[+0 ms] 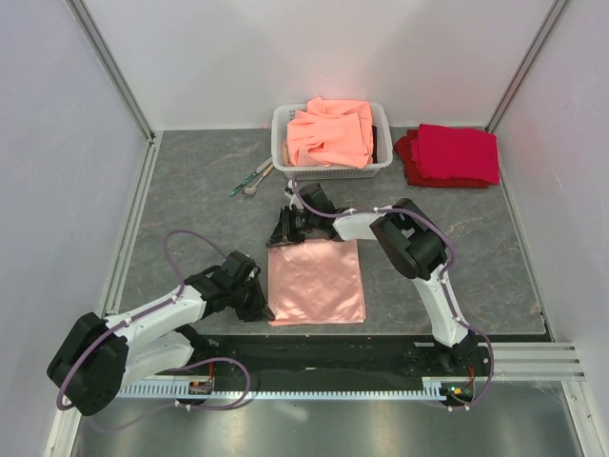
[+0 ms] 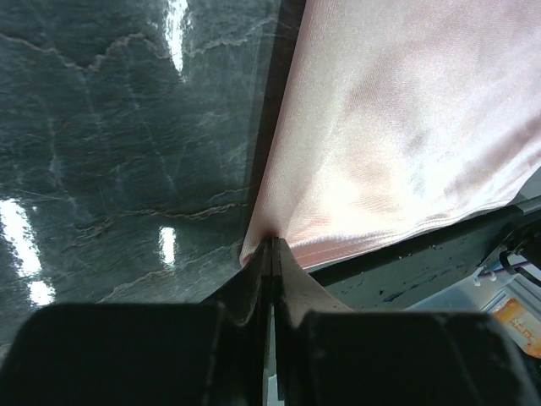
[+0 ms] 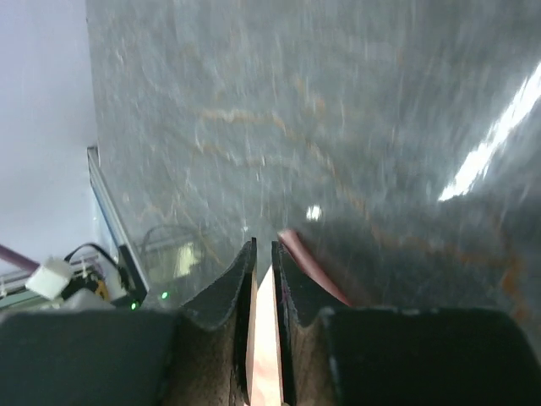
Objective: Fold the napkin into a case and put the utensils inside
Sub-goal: Smooth out the square-folded napkin at the center of the board.
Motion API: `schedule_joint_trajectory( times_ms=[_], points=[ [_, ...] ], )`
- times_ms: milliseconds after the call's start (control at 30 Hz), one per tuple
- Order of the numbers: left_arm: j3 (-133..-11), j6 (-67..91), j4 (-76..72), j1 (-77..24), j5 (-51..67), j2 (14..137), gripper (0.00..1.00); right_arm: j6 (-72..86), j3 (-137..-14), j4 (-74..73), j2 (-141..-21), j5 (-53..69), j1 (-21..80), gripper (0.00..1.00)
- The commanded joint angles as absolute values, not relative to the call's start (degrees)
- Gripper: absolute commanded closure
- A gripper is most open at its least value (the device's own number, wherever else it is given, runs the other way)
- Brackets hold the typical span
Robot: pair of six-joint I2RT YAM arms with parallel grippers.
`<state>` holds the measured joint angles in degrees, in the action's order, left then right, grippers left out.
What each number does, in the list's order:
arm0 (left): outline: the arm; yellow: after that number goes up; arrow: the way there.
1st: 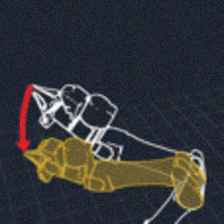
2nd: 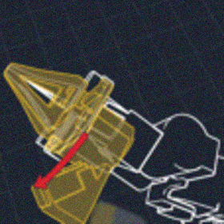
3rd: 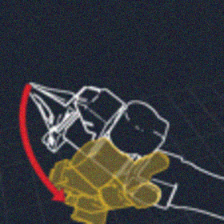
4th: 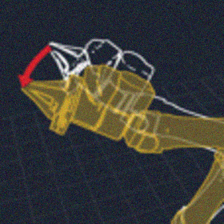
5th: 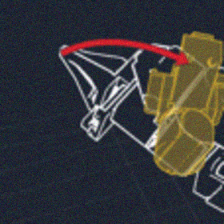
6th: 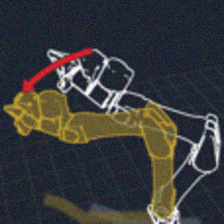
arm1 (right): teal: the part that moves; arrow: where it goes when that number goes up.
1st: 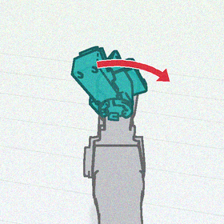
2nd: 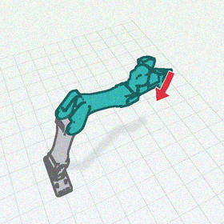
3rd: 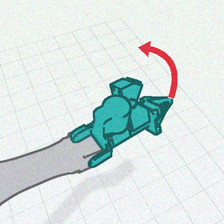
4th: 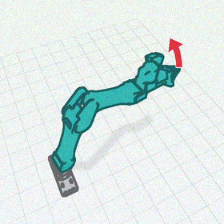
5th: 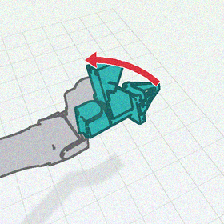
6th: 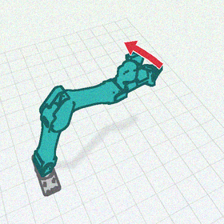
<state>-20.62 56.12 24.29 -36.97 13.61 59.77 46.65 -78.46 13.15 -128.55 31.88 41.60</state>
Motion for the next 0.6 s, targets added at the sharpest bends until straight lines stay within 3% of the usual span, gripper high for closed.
schedule_joint_trajectory(
  times_ms=[0, 133, 233, 367, 433, 567],
  points=[
    [-20.5, 56.3, 24.2, -36.9, 11.1, 60.7, 0.94, 41.5, -85.0, 10.6, -130.7, 29.2, 40.0, 0.82],
    [-21.9, 54.8, 24.7, -36.9, 11.2, 60.0, 0.94, 38.2, -88.0, 5.0, -129.1, 27.4, 39.5, 0.80],
    [-24.2, 53.0, 25.1, -36.9, 11.2, 57.4, 0.88, 37.8, -87.3, 0.6, -124.2, 24.1, 39.5, 0.74],
    [-28.0, 51.6, 25.0, -36.7, 10.8, 54.9, 0.71, 35.8, -84.2, -6.5, -114.6, 18.1, 39.0, 0.62],
    [-30.7, 50.6, 24.6, -36.6, 9.9, 56.0, 0.70, 34.4, -81.7, -10.3, -111.8, 15.9, 38.9, 0.55],
    [-36.2, 48.0, 22.3, -33.5, 9.8, 62.7, 0.73, 32.3, -76.6, -15.8, -105.3, 11.3, 38.8, 0.54]
  ],
)
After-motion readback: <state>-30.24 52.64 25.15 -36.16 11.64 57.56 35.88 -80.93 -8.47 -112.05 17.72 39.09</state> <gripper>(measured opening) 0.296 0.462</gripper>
